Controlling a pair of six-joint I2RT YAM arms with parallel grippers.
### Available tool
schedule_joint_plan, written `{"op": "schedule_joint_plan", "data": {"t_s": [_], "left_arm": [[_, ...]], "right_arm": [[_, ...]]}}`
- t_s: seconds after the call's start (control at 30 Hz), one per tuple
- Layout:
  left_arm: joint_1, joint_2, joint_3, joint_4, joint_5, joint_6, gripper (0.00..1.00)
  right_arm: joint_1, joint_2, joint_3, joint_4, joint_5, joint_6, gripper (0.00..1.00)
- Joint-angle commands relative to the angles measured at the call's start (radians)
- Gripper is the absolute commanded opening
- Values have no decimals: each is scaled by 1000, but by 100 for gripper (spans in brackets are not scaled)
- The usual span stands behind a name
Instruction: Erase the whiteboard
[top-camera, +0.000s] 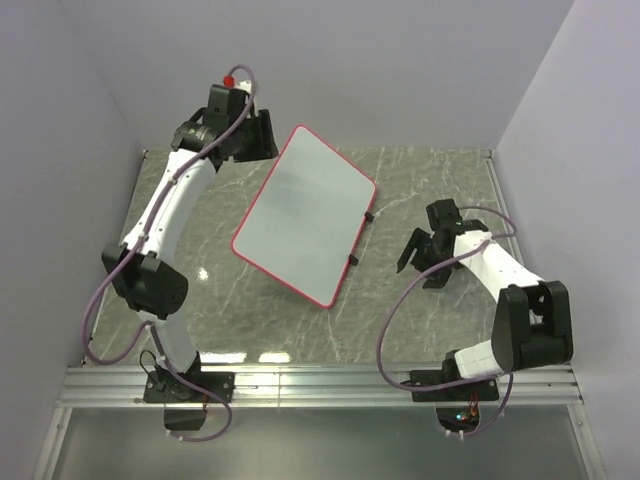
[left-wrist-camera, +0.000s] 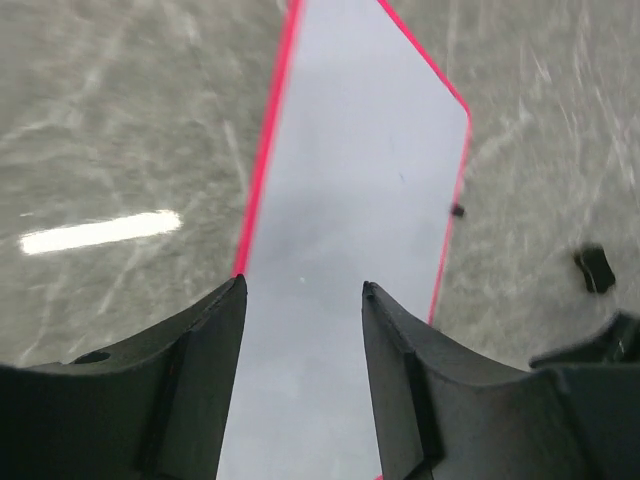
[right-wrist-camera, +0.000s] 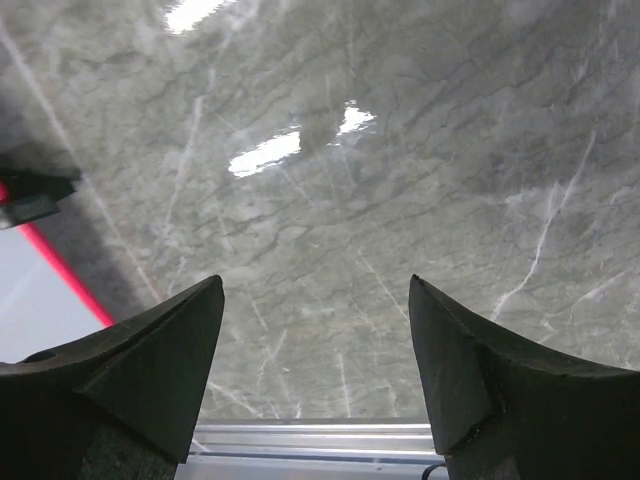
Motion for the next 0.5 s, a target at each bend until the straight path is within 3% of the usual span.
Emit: {"op": "schedule_joint_plan", "data": {"t_s": [0.0, 0.1, 0.13, 0.2, 0.23, 0.33, 0.47], "left_arm": [[-1, -110, 2, 2, -288, -68, 57], [5, -224, -75, -33, -579, -200, 62], [6, -260, -157, -29, -750, -237, 69], [11, -379, -270, 3, -866, -326, 91], [11, -415, -372, 23, -868, -334, 99], [29, -523, -488, 66, -753, -363, 99], [39, -569, -517, 25, -617, -374, 99]], "right_arm": [[-4, -95, 38, 19, -10, -1, 82], [-6, -185, 112, 31, -48, -14, 81], [2, -196, 173, 27, -48, -18, 81], [4, -215, 233, 5, -56, -14, 80], [4, -227, 280, 2, -56, -2, 80], [4, -273, 365, 5, -105, 2, 80], [11, -314, 448, -9, -201, -1, 84]]}}
